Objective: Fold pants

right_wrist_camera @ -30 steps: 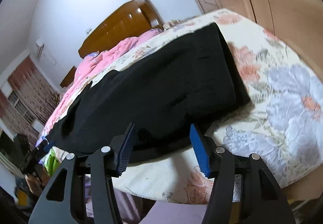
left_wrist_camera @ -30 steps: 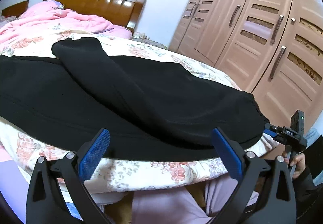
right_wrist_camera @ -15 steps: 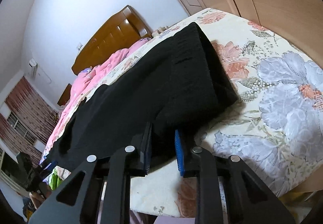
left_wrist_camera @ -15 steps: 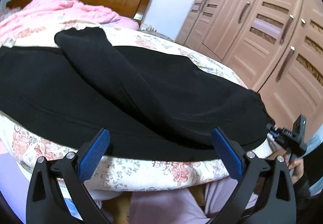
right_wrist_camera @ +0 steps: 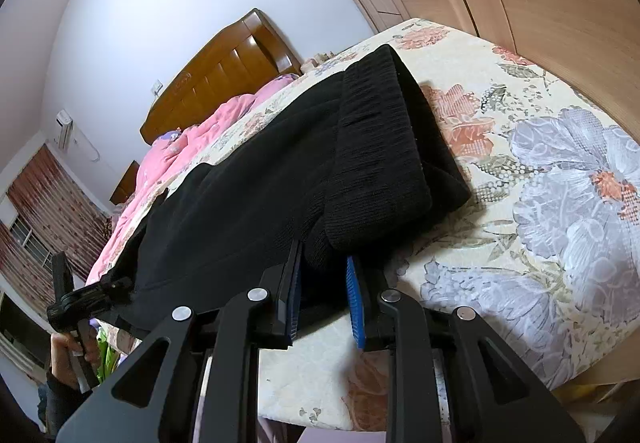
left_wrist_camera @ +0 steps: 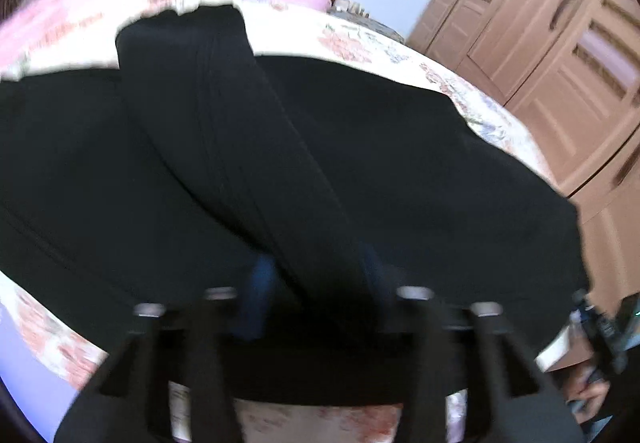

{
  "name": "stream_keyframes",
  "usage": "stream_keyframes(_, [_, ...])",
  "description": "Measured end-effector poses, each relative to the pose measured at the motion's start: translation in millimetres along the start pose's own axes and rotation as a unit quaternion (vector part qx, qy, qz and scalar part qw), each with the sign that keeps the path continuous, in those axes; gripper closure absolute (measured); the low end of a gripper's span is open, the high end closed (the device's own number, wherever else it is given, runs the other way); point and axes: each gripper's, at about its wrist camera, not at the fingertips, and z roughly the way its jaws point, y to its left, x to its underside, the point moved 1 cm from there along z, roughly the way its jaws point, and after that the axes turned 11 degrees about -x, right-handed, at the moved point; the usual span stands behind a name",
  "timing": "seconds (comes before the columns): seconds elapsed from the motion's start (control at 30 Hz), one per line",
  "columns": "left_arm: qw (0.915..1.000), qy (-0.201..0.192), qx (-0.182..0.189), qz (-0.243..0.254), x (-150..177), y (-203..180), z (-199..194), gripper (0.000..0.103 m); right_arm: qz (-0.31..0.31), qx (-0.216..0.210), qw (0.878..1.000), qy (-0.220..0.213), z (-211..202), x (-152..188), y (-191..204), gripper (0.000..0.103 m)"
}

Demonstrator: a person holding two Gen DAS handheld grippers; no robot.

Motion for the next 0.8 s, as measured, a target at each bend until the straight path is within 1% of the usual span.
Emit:
stream_keyframes(0.03, [0.9999,-0.013,0.007,0.003,1.0,-0.1,-5.8,0.086,-0.003,0.002,1.0,0.001,0.1,-0.7,1.1,0.081])
stream_keyframes(0.07, [0.9993,-0.035,0.013,0.002,2.4,0.2,-16.3,0.088,-0.005,0.004,1.0,0.001,0.1,-1.3,2.2,0.081])
stream_keyframes(0.13, [0.9966,-0.081,0.013,0.012,5.7,-1.8,-40.6,0.089,-0.014,0.0,1.0,-0.004,-3.1,-5.3,6.9,0.087])
stream_keyframes(0.17, [0.995,-0.097,0.019,0.013,7.9,-2.3,-52.9,0.089,-0.013,-0.009,1.0,-0.009,-5.9,-7.8,8.4,0.092])
stream_keyframes(0.2, [0.9938,-0.106,0.031,0.01,10.4,-1.7,-62.5,0.089,-0.014,-0.015,1.0,-0.014,-10.6,-10.2,11.0,0.092])
stream_keyframes(0.27, [0.9935,-0.106,0.042,0.009,18.1,-0.5,-70.1,0.089,-0.024,-0.006,1.0,-0.014,-14.9,-12.4,13.7,0.092])
stream_keyframes(0.3, [0.9946,-0.096,0.034,0.02,26.2,-0.7,-65.5,0.089,-0.025,0.002,1.0,-0.007,-15.3,-11.2,11.2,0.092])
stream_keyframes(0.33, [0.9956,-0.086,0.026,0.025,33.4,-0.2,-58.1,0.089,-0.019,0.006,1.0,-0.002,-14.6,-8.5,8.2,0.092])
stream_keyframes(0.37, [0.9971,-0.068,0.025,0.023,40.4,2.9,-45.6,0.089,-0.01,0.012,1.0,0.006,-12.6,-3.9,2.7,0.093])
stream_keyframes(0.4, [0.9983,-0.049,0.029,0.014,47.5,5.8,-32.5,0.089,-0.006,0.016,1.0,0.011,-10.8,0.3,-0.5,0.094])
stream_keyframes(0.43, [0.9986,-0.042,0.032,0.009,52.2,8.4,-23.3,0.089,0.0,0.017,1.0,0.014,-9.3,3.9,-4.8,0.094])
stream_keyframes(0.47, [0.9975,-0.058,0.039,0.007,55.0,10.6,-22.8,0.089,0.006,0.013,1.0,0.012,-9.5,5.1,-7.5,0.095])
stream_keyframes(0.5, [0.9974,-0.06,0.038,0.011,55.0,10.7,-23.2,0.089,0.009,0.011,1.0,0.006,-12.6,3.1,-5.8,0.095])
stream_keyframes(0.6, [0.9965,-0.073,0.033,0.021,49.2,6.0,-30.7,0.089,-0.016,0.007,1.0,-0.016,-26.6,-5.3,14.0,0.095])
stream_keyframes(0.67, [0.9965,-0.074,0.033,0.021,49.0,6.8,-30.6,0.089,-0.022,0.006,0.999,-0.024,-32.2,-8.3,21.2,0.095])
stream_keyframes(0.73, [0.9973,-0.064,0.032,0.018,51.6,8.2,-23.0,0.089,-0.013,0.018,1.0,-0.012,-26.5,-5.4,15.6,0.095])
stream_keyframes(0.8, [0.997,-0.068,0.035,0.013,57.0,10.4,-21.0,0.088,0.009,0.033,0.999,0.008,-14.5,1.8,-1.7,0.095])
